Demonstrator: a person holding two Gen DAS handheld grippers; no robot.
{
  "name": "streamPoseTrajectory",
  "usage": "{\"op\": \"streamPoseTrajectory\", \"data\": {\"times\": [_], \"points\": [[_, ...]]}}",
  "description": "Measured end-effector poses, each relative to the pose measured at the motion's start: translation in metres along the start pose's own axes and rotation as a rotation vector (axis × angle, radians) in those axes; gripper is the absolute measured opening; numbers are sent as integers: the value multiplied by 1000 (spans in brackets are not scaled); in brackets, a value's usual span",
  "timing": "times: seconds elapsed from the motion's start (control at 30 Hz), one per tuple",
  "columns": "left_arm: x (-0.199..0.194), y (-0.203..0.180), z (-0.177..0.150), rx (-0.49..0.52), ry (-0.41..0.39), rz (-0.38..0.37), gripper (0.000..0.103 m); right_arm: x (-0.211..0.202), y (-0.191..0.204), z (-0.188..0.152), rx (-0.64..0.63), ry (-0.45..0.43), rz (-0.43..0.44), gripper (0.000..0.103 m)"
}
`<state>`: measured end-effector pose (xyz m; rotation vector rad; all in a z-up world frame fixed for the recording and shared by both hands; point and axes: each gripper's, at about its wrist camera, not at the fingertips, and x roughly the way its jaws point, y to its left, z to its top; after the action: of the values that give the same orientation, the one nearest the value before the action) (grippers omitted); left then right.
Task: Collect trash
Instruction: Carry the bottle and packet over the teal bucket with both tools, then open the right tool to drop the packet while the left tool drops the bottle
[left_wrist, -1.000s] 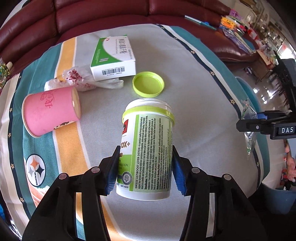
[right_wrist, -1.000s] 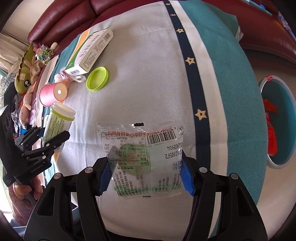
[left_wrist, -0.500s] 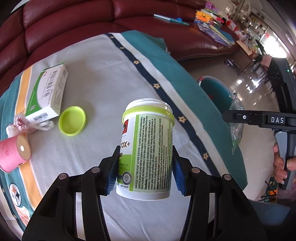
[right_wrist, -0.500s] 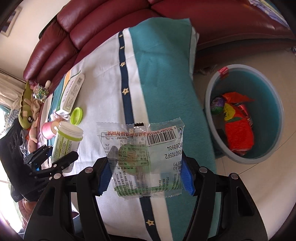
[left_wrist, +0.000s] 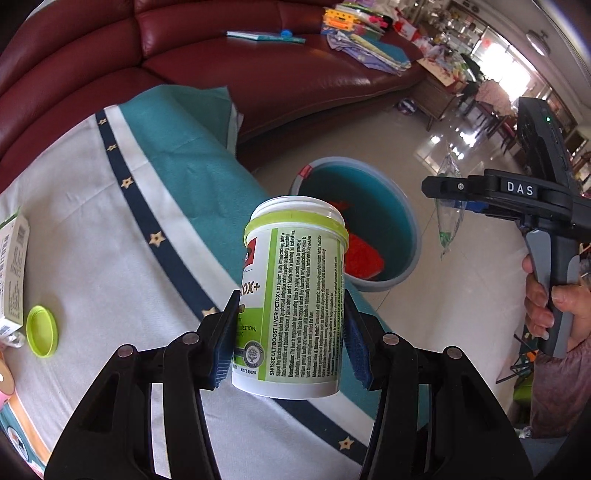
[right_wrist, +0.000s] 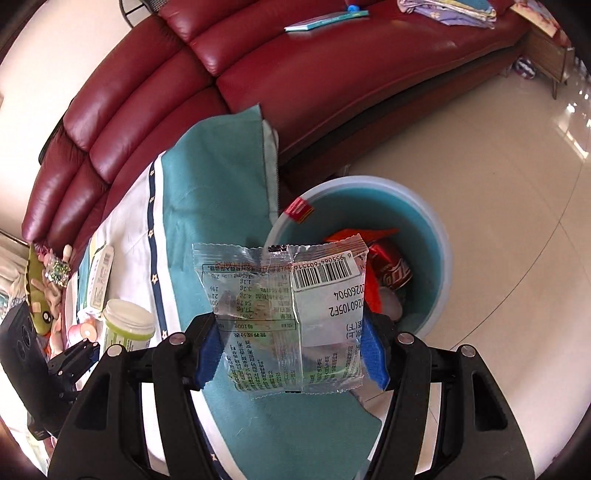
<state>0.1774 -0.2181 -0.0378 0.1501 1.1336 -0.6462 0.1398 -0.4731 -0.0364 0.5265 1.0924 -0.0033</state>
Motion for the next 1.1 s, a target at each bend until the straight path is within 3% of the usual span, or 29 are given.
{"op": "streamPoseTrajectory", "data": {"times": [0.5,0.63,0.9,0.97,1.1], "points": [[60,-48,41,74,76,-27,51,37,-53,20,78,53,-6,61],[75,-55,49,81,92,-32,51,44,-60,23,102,61,5,79],[100,-67,58,96,128,-44,51,48,-77,22,134,81,-25,79],[105,-72,60,104,132,-46,51,46,-83,22,146,77,-36,85],[114,-80,65,119,140,-53,51,38,-93,21,176,57,-47,86]]}}
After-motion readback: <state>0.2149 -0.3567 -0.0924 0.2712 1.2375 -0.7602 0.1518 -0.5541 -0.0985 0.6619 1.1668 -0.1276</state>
